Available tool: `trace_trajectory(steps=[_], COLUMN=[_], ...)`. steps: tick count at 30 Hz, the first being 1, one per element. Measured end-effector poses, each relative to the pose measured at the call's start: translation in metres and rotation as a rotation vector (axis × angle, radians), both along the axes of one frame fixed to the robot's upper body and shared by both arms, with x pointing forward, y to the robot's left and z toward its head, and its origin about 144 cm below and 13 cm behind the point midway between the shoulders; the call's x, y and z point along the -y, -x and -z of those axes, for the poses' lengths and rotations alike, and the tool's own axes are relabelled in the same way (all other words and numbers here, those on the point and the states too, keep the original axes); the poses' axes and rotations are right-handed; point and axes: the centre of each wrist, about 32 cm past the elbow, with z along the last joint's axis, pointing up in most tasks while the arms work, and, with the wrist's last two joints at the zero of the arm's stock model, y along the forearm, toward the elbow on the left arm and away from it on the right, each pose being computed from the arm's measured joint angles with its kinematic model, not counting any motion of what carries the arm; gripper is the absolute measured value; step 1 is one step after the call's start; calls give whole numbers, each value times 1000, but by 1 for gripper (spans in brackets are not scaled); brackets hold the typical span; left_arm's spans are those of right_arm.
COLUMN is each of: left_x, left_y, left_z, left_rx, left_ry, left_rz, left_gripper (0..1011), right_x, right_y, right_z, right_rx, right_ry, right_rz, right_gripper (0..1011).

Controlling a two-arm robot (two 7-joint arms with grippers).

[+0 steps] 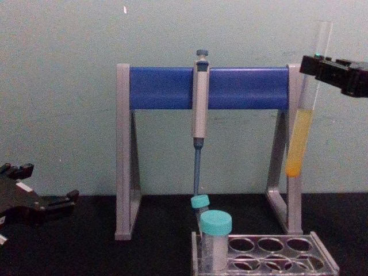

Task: Pick up the test tube from the test tube rack, shake it, then place it back into the test tube rack.

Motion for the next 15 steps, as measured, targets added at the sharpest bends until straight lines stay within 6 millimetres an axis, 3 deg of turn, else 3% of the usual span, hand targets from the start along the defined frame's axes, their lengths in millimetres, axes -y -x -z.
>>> trace_trajectory(steps=[15], left_x=[0], left_y=[0], left_z=[0], left_rx=[0], left_ry=[0], left_rz=[0], left_gripper=[1001], right_x=[-8], right_y=[-1], right_z=[2], right_rx=[-1], right_ry=[-33], right_rz=[-136], right_gripper=[232])
